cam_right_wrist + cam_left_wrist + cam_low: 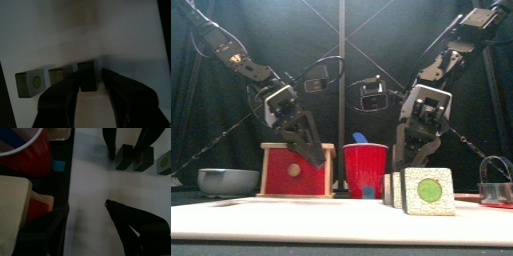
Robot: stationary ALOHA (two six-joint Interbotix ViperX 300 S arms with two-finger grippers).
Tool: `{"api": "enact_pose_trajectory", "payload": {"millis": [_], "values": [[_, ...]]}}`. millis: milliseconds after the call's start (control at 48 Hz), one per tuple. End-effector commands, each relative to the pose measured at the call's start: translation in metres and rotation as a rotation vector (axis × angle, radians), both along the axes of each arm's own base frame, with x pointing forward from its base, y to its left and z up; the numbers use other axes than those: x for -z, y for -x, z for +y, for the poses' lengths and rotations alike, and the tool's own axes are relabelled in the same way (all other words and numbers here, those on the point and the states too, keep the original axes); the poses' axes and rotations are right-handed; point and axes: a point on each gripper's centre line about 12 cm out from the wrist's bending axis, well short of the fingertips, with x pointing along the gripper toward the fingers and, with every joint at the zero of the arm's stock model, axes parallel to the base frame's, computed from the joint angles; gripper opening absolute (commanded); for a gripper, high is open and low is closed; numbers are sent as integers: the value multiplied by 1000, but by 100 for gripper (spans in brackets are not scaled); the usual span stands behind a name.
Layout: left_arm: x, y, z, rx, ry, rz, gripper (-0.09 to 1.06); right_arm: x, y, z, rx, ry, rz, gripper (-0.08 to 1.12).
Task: Place sushi on board then cut the sushi with the knife then place the pieces on the plate
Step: Place the 4 sushi pieces on the plate
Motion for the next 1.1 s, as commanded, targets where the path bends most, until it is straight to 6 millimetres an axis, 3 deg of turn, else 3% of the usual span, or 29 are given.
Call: {"api": "enact_pose_trajectory", "payload": {"millis": [21,125,271,562,833,1104], "values": [[-8,-4,1,-3,-1,-26,94,-16,-6,-2,7,0,-50,65],[-8,-4,1,-3,-1,-26,94,-22,-2,-2,7,-8,-52,55],[-8,-5,1,-3,-1,-26,94,-43,13,-16,43,-15,-84,55],[-6,-7,1,-3,0,-21,94,-64,80,-82,267,-12,-114,55],[-2,-10,2,-3,-1,-14,94,-57,124,-145,529,8,-98,55],[-3,-11,2,-4,0,-18,94,-28,129,-162,561,5,13,60]]}}
